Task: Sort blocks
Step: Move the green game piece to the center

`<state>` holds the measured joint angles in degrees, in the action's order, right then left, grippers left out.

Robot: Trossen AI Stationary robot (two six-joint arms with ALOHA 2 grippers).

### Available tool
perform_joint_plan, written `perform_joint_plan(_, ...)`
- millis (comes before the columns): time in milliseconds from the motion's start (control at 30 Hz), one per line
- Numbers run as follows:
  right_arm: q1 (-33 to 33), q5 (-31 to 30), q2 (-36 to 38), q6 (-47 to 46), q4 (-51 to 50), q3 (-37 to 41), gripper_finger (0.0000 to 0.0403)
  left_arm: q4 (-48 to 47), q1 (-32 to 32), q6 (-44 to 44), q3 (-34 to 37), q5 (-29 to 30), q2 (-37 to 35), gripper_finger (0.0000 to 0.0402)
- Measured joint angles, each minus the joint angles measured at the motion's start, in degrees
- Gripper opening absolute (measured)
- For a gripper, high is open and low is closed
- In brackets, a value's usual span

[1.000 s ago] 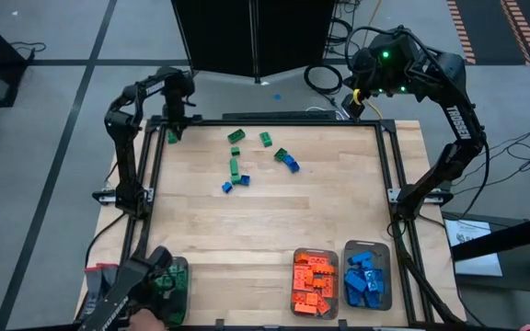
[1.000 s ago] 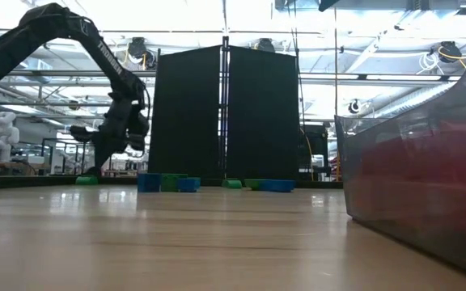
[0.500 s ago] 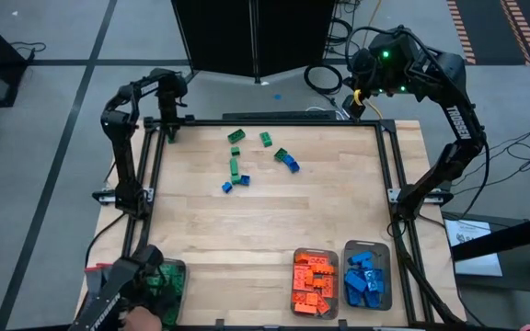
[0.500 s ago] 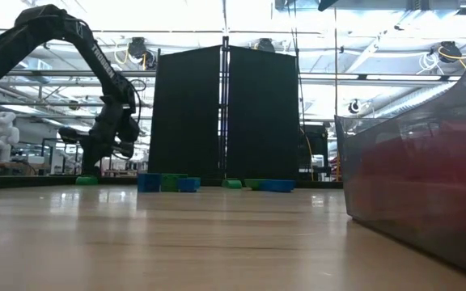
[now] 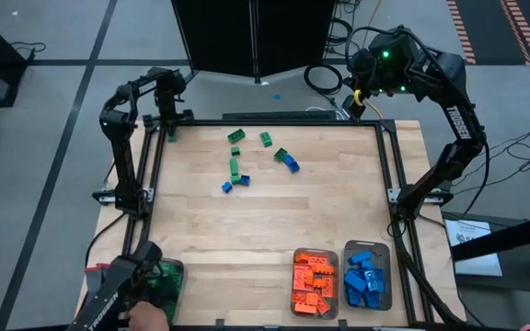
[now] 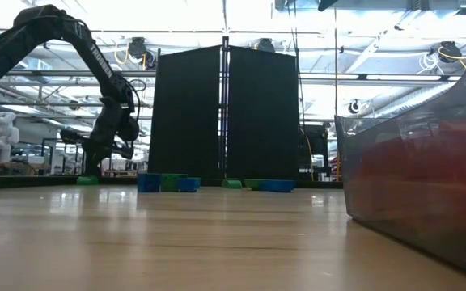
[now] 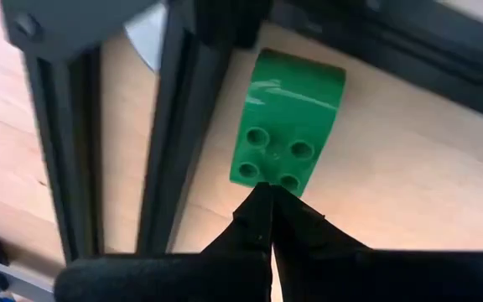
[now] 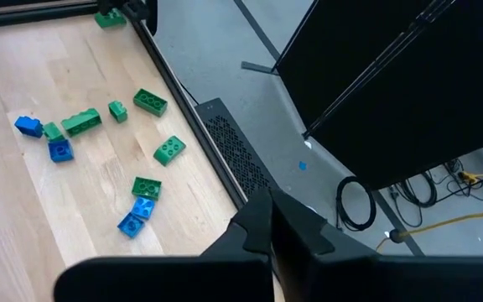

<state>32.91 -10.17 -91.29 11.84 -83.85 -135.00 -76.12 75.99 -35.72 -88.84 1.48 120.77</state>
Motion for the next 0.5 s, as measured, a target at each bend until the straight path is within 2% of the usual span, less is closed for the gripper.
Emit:
perform_joint_plan(133, 0.0, 0.02, 0.0, 0.0, 0.0, 0.0, 0.0, 0.42, 0.0, 0.01, 0.02, 0.59, -0.04, 0.0)
perform_joint_plan(267, 0.02, 2.47, 0.0, 0.07, 0.0, 0.0, 0.0, 0.24, -0.76, 1.44, 0.09, -4.67, -0.04, 0.0)
perform_joint_plan(500, 0.0, 6.23, -0.02, 1.08, -0.02, 0.0, 0.0, -2.86, -5.84, 6.61, 0.13, -14.0, -0.04, 0.0)
